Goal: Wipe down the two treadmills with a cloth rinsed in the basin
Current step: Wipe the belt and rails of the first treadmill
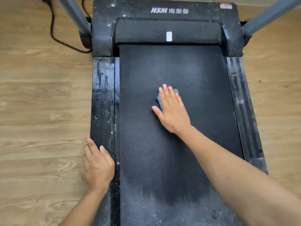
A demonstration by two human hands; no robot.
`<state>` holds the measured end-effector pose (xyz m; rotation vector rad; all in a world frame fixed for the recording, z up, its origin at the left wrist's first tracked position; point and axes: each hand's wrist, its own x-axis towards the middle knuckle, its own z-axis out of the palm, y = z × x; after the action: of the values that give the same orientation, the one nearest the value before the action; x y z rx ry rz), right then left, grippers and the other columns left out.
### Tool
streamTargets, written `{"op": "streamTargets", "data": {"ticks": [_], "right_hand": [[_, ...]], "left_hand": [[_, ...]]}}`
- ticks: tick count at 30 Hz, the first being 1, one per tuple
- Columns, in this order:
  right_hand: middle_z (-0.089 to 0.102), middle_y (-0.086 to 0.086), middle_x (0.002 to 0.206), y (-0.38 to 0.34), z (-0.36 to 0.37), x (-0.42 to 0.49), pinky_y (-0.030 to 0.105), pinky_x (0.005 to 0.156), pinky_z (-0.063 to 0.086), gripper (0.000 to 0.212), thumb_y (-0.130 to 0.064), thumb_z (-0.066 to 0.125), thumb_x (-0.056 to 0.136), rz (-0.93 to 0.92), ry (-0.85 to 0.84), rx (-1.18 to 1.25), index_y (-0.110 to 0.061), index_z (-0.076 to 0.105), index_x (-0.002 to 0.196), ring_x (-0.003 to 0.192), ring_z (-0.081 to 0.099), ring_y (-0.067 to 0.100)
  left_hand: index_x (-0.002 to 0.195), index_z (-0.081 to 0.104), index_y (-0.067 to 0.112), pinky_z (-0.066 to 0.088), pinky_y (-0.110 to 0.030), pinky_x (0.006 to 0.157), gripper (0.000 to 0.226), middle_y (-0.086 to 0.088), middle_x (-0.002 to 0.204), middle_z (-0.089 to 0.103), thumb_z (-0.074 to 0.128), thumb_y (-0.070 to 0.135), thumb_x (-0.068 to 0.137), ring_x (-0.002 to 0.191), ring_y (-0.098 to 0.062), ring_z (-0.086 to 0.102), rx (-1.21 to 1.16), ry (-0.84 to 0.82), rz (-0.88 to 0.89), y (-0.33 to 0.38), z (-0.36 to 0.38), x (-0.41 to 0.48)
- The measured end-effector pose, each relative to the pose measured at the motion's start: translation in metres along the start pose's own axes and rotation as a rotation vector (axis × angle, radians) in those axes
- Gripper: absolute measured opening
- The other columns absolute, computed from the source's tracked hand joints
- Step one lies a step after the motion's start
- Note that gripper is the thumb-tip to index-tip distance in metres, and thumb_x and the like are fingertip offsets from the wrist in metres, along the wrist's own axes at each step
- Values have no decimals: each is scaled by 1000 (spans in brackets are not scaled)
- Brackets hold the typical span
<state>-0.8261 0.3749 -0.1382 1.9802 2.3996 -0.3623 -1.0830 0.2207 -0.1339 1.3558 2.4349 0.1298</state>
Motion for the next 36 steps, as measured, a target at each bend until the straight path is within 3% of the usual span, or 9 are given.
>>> {"op": "streamTargets", "data": {"ticks": [5,9,16,20,22,25,29,32,36], "right_hand": [[-6,3,176,151,-31,-61,49,131,9,95,-78,9,99,461,12,58,-13,-1,168,162,-8,18],[-1,10,176,108,-28,-47,51,130,9,105,-82,4,94,642,91,128,-6,5,167,162,-2,24],[5,9,176,-149,31,-34,46,131,8,83,-64,21,106,71,65,105,-8,14,167,163,0,22],[7,6,176,-141,34,-49,46,131,9,84,-67,24,105,-100,32,55,-12,14,167,163,3,21],[8,4,176,-94,24,-54,46,131,8,93,-78,24,100,-39,11,2,-15,13,168,162,5,21],[3,4,176,5,1,-58,50,130,10,101,-86,18,95,264,32,6,-17,7,168,162,1,21],[-4,6,176,122,-28,-93,44,132,4,113,-92,9,89,573,9,91,-11,0,167,162,-4,21],[-3,12,175,118,-17,-101,48,131,6,117,-92,8,89,659,37,122,-5,0,166,162,-3,25],[3,14,175,21,2,-90,49,131,7,103,-81,8,96,634,116,146,-5,7,166,162,1,27]], "left_hand": [[155,32,-4,49,-60,63,65,-31,125,51,29,34,103,91,-54,62,-32,-9,22,-2,6,0],[156,33,-3,49,-58,65,65,-30,126,54,30,34,103,95,-53,64,-31,-42,12,0,5,-1],[159,28,3,51,-57,79,67,-25,143,53,25,40,102,113,-50,62,-96,-38,23,0,-1,-3],[160,27,6,50,-58,83,62,-24,150,50,29,35,106,117,-51,61,-135,-18,53,-1,-6,-3],[160,27,5,49,-58,83,59,-24,148,50,36,31,108,117,-50,60,-138,-39,56,-5,-5,-1],[159,28,3,50,-58,82,58,-25,147,51,40,28,108,115,-51,61,-140,-41,72,-9,0,0],[158,28,1,50,-58,80,61,-25,142,53,30,34,106,112,-51,62,-154,-36,94,-10,4,2],[158,30,1,50,-57,77,59,-25,139,55,34,32,108,112,-50,63,-145,-40,74,-6,7,3],[157,32,0,49,-57,75,58,-25,138,55,41,28,108,110,-50,63,-156,-29,78,-6,4,2]]}}
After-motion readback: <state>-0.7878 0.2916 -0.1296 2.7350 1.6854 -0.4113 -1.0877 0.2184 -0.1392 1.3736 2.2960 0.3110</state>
